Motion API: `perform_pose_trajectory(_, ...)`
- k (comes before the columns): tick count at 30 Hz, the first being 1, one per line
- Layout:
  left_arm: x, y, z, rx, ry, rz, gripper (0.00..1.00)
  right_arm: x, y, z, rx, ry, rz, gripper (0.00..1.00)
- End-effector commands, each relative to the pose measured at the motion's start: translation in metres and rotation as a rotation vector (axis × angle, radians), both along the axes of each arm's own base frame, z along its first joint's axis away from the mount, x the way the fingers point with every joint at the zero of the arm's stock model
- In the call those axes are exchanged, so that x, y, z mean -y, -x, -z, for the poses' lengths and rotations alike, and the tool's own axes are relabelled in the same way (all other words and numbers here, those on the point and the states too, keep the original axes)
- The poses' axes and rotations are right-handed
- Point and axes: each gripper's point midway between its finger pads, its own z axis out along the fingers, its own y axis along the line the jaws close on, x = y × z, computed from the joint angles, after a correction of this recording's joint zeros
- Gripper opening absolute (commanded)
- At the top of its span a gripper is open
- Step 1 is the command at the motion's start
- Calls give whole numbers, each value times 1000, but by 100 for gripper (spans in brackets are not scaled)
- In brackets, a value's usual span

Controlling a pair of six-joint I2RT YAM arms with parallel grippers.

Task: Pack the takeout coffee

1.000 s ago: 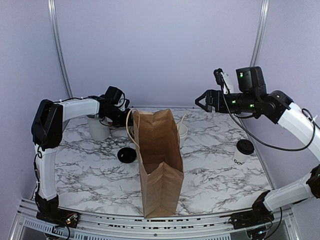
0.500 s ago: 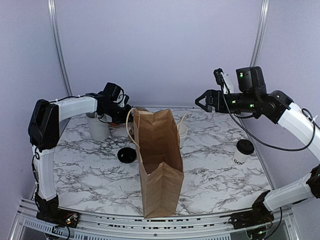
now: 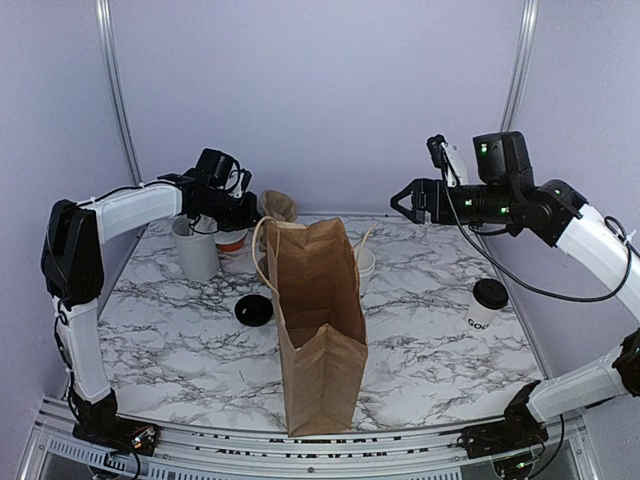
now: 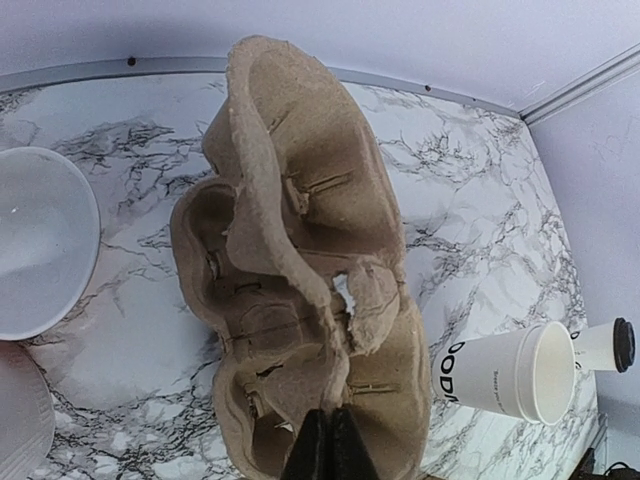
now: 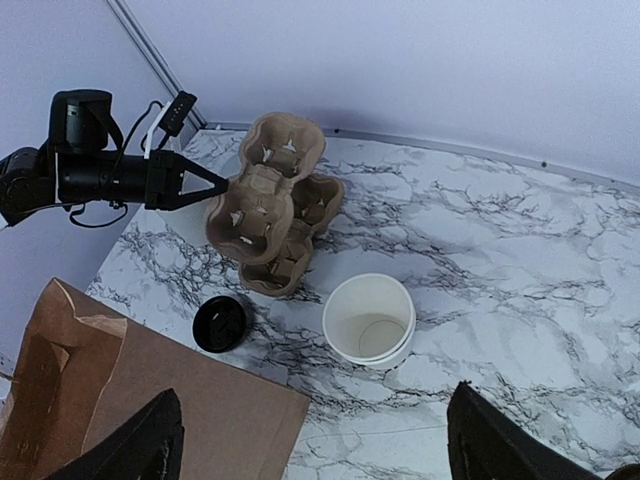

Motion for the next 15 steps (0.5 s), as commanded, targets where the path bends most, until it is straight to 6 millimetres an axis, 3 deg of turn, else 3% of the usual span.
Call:
perform_pose_trajectory(1,-6,-5,-55,129,18,-17,0,7,-2,-45,128,-15,3,88)
perform_pose_trajectory(9,-12,-4,-120,253,44,-41,0,16,-7,-92,343,25,15,90)
perform_pose_trajectory(15,-20,6,-174,335,67,-53,0,14,3,-127,487,-8,-29,90)
